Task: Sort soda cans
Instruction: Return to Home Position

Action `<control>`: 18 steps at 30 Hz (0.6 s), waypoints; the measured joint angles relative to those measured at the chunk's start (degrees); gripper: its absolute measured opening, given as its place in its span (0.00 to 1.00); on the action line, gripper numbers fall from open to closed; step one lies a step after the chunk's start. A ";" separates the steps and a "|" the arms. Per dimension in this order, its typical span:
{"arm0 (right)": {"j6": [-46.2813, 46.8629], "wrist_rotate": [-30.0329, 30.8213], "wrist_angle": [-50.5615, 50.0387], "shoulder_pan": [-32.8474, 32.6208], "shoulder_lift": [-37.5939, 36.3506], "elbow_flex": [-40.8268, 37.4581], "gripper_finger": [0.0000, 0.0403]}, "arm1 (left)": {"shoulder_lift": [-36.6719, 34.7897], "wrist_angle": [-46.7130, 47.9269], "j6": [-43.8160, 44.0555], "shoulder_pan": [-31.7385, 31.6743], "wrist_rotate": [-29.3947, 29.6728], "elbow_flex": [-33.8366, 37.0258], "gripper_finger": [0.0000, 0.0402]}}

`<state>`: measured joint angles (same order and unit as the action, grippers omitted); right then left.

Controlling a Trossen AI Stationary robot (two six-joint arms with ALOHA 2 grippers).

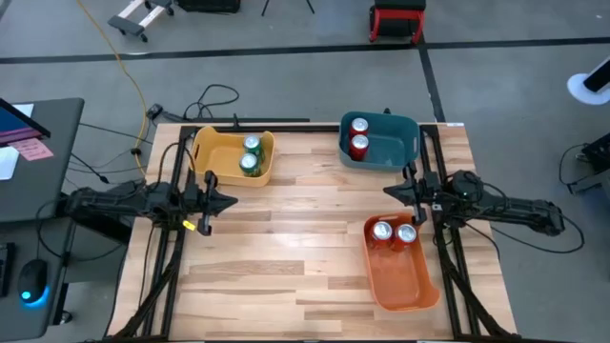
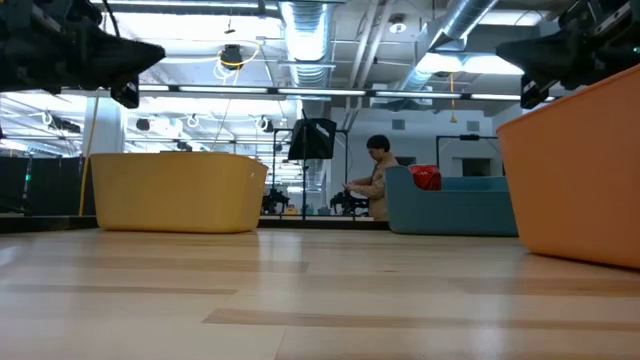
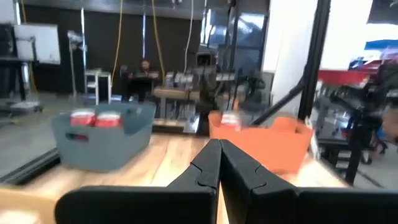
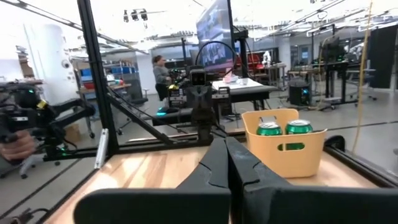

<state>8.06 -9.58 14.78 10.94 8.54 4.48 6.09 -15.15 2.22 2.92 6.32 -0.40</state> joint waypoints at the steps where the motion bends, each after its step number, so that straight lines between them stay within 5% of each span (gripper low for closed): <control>1: -0.54 0.50 -0.13 -0.32 -0.01 -0.01 0.01 | -1.31 2.42 0.05 0.00 0.44 0.00 0.00; 6: -1.73 1.04 0.00 -0.81 -0.01 -0.01 0.01 | -6.13 11.89 1.89 1.04 1.52 0.02 0.00; 11: -2.33 4.10 0.54 -0.53 -0.02 -2.52 0.01 | -5.38 12.03 0.53 2.79 3.05 0.02 0.00; 18: 0.13 0.66 -0.32 -0.03 0.12 -3.99 0.01 | -5.34 12.00 -0.44 2.97 3.73 0.02 0.00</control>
<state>8.19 -8.91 14.46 10.90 8.67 0.49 0.74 -3.14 1.78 5.89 10.05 -0.38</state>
